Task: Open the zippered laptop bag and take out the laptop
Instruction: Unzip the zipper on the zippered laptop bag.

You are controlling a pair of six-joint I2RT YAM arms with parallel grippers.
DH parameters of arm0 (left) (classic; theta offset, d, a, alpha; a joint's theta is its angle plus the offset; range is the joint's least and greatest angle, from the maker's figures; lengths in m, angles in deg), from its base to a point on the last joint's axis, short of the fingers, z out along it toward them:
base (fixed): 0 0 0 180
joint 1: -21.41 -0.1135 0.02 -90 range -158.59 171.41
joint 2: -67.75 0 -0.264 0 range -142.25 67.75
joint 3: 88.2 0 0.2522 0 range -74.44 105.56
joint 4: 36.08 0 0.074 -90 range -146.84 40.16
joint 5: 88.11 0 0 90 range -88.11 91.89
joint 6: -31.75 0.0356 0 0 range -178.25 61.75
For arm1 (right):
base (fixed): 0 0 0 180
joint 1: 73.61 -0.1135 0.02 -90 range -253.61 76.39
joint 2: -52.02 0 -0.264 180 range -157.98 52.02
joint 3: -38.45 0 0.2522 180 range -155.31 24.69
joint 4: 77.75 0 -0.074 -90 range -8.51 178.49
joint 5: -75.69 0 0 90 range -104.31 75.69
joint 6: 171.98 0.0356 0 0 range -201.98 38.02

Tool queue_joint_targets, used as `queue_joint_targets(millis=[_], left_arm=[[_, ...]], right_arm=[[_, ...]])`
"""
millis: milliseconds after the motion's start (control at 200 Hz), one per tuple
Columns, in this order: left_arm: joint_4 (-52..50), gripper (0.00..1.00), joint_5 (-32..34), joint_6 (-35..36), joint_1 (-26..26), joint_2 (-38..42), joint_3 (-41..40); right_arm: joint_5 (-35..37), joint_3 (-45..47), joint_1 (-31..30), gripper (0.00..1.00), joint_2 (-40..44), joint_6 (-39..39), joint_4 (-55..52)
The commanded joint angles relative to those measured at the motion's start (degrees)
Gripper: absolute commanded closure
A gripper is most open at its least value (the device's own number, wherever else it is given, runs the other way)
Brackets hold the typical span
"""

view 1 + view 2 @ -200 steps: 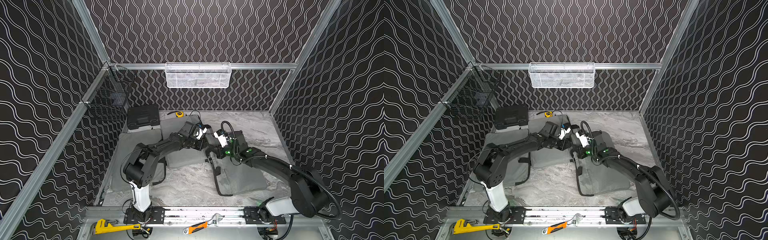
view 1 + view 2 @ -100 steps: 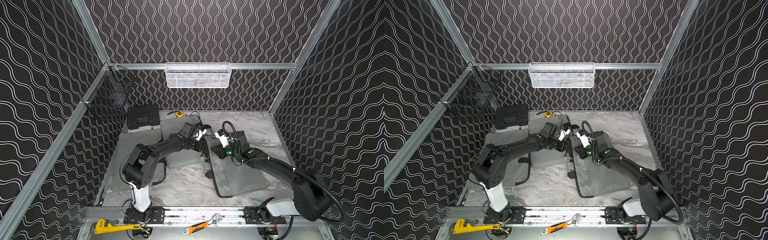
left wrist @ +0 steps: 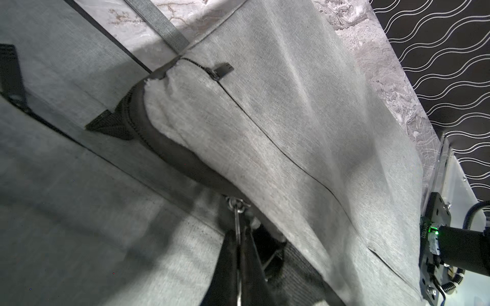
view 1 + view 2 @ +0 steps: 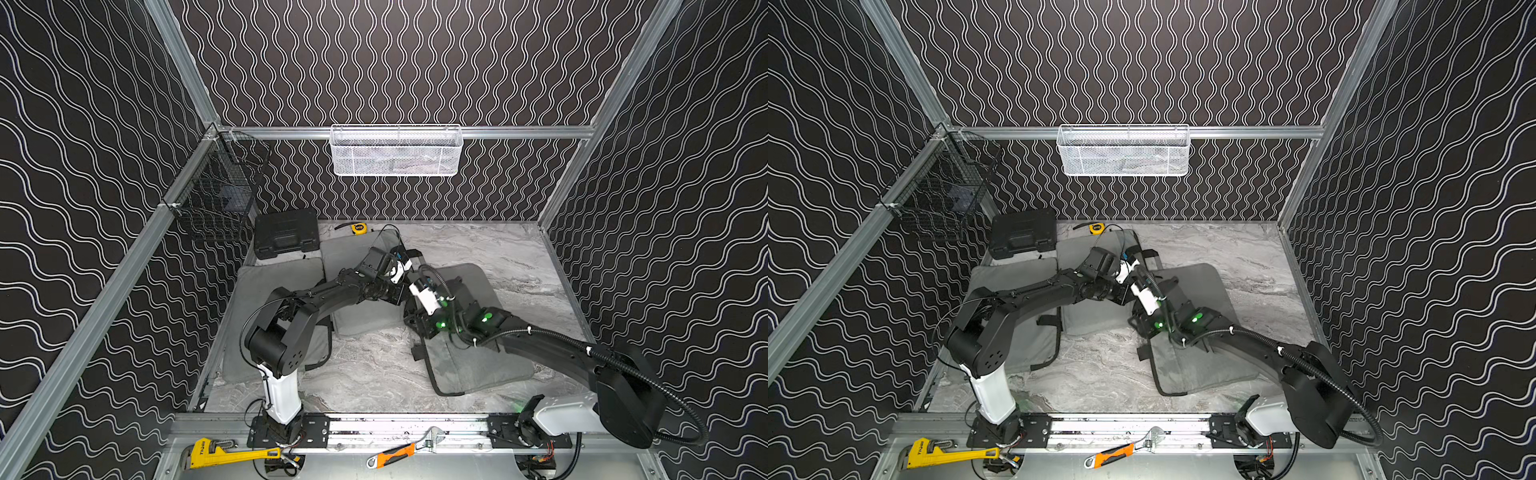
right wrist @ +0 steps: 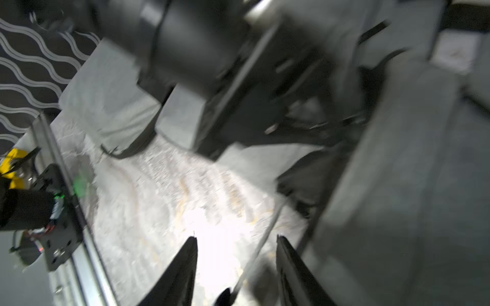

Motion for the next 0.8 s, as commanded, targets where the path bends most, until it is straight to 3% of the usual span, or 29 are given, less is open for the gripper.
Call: queue_joint_targets(millis=[0, 140, 385, 796], left_arm=[[2.9, 1.00, 0.1, 0.2, 0.0, -0.4, 0.6], [2.1, 1.00, 0.1, 0.0, -0.2, -1.0, 1.3], [3.8, 1.00, -1.2, -2.5, -0.2, -0.4, 0.0], [7.8, 1.00, -4.9, -6.7, -0.7, 1.3, -2.5]], right_arm=[[6.4, 1.3, -2.2, 0.46, -1.1, 7.1, 0.1], [9.9, 0.8, -3.4, 0.40, -5.0, 10.6, 0.1], [12.8, -1.0, -4.4, 0.38, -10.4, 9.5, -2.2], [7.5, -2.5, -4.4, 0.40, -17.7, 4.4, 1.4]])
